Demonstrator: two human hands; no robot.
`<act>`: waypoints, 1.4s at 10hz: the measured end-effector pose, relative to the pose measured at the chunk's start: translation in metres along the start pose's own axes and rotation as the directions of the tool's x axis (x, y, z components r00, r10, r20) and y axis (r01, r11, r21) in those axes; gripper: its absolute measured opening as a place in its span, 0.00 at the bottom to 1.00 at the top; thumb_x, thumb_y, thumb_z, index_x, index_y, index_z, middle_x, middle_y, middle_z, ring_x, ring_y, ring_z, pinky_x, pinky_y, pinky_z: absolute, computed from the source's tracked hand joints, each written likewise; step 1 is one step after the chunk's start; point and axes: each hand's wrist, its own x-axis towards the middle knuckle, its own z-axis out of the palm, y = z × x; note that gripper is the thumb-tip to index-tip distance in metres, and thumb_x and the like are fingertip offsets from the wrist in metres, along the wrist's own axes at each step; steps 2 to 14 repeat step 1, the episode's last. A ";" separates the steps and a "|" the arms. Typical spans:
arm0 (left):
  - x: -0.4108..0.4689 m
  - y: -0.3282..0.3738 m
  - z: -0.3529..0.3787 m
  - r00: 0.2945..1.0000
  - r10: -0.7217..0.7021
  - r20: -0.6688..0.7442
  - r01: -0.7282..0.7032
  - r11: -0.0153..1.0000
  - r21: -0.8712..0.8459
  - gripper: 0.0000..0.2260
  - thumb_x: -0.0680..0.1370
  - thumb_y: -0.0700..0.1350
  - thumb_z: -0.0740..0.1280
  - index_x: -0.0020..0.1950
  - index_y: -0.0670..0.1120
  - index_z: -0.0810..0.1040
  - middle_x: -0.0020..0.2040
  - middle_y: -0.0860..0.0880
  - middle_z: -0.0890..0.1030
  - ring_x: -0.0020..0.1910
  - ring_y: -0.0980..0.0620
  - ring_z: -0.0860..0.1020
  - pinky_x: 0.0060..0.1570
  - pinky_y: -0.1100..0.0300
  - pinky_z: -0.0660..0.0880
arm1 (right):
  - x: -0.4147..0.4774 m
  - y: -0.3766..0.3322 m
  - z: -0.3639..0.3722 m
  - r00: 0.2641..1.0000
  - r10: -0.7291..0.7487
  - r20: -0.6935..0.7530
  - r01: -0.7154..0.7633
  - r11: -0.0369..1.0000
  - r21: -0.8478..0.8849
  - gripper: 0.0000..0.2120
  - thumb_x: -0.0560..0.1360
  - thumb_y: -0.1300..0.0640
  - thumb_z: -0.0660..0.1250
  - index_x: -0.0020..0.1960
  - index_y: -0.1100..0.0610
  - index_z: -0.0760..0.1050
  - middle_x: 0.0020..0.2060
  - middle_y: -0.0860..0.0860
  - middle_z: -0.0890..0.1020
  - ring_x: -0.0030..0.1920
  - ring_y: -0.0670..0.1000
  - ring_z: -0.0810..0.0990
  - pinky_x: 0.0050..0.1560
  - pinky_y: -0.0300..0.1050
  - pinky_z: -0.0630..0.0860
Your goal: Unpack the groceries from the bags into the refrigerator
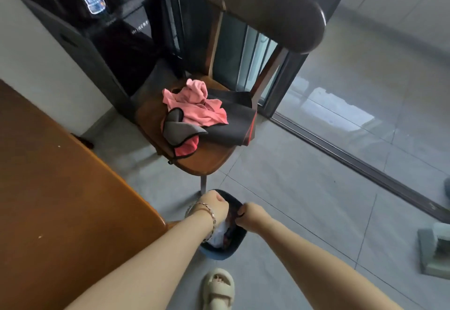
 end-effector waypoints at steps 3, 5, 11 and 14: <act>-0.024 0.004 -0.019 0.996 0.053 -0.068 -0.064 0.984 -0.166 0.06 0.73 0.45 0.58 0.40 0.48 0.74 0.52 0.40 0.81 0.54 0.38 0.79 0.58 0.42 0.75 | -0.035 -0.023 -0.034 0.993 -0.057 -0.105 0.053 0.998 -0.045 0.14 0.76 0.59 0.61 0.59 0.63 0.75 0.55 0.59 0.79 0.58 0.59 0.77 0.54 0.46 0.75; -0.024 0.004 -0.019 0.996 0.053 -0.068 -0.064 0.984 -0.166 0.06 0.73 0.45 0.58 0.40 0.48 0.74 0.52 0.40 0.81 0.54 0.38 0.79 0.58 0.42 0.75 | -0.035 -0.023 -0.034 0.993 -0.057 -0.105 0.053 0.998 -0.045 0.14 0.76 0.59 0.61 0.59 0.63 0.75 0.55 0.59 0.79 0.58 0.59 0.77 0.54 0.46 0.75; -0.024 0.004 -0.019 0.996 0.053 -0.068 -0.064 0.984 -0.166 0.06 0.73 0.45 0.58 0.40 0.48 0.74 0.52 0.40 0.81 0.54 0.38 0.79 0.58 0.42 0.75 | -0.035 -0.023 -0.034 0.993 -0.057 -0.105 0.053 0.998 -0.045 0.14 0.76 0.59 0.61 0.59 0.63 0.75 0.55 0.59 0.79 0.58 0.59 0.77 0.54 0.46 0.75; -0.024 0.004 -0.019 0.996 0.053 -0.068 -0.064 0.984 -0.166 0.06 0.73 0.45 0.58 0.40 0.48 0.74 0.52 0.40 0.81 0.54 0.38 0.79 0.58 0.42 0.75 | -0.035 -0.023 -0.034 0.993 -0.057 -0.105 0.053 0.998 -0.045 0.14 0.76 0.59 0.61 0.59 0.63 0.75 0.55 0.59 0.79 0.58 0.59 0.77 0.54 0.46 0.75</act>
